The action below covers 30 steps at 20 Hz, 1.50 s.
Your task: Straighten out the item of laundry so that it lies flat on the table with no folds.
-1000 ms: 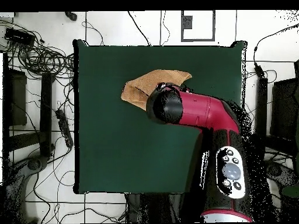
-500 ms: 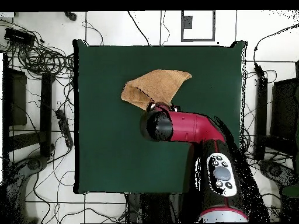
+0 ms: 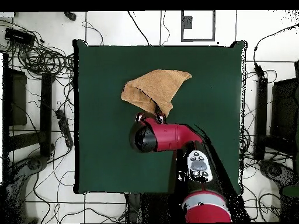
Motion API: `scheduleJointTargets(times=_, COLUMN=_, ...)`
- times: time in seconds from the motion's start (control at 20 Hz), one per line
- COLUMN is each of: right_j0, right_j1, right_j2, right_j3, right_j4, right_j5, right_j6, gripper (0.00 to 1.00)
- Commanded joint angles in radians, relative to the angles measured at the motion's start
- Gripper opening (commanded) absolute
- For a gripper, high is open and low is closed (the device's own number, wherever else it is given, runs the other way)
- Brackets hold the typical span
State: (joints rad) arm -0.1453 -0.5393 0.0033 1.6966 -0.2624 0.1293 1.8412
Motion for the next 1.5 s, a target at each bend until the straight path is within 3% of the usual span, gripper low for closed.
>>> scheduleJointTargets(times=0.05, right_j0=-0.037, right_j1=0.149, right_j2=0.092, right_j3=0.018, right_j4=-0.056, right_j5=-0.118, right_j6=0.093, gripper=1.0)
scheduleJointTargets(times=0.15, right_j0=-0.082, right_j1=0.146, right_j2=0.141, right_j3=0.018, right_j4=-0.058, right_j5=-0.117, right_j6=0.082, gripper=1.0)
scheduleJointTargets(times=0.8, right_j0=-0.153, right_j1=0.084, right_j2=0.219, right_j3=0.015, right_j4=-0.059, right_j5=-0.038, right_j6=0.052, gripper=1.0)
scheduleJointTargets(times=1.3, right_j0=-0.131, right_j1=0.042, right_j2=0.211, right_j3=-0.012, right_j4=-0.048, right_j5=0.006, right_j6=0.043, gripper=1.0)
scheduleJointTargets(times=1.35, right_j0=-0.127, right_j1=0.042, right_j2=0.206, right_j3=-0.013, right_j4=-0.047, right_j5=-0.002, right_j6=0.051, gripper=0.0)
scheduleJointTargets(times=1.5, right_j0=-0.121, right_j1=0.043, right_j2=0.196, right_j3=-0.012, right_j4=-0.043, right_j5=-0.019, right_j6=0.066, gripper=0.0)
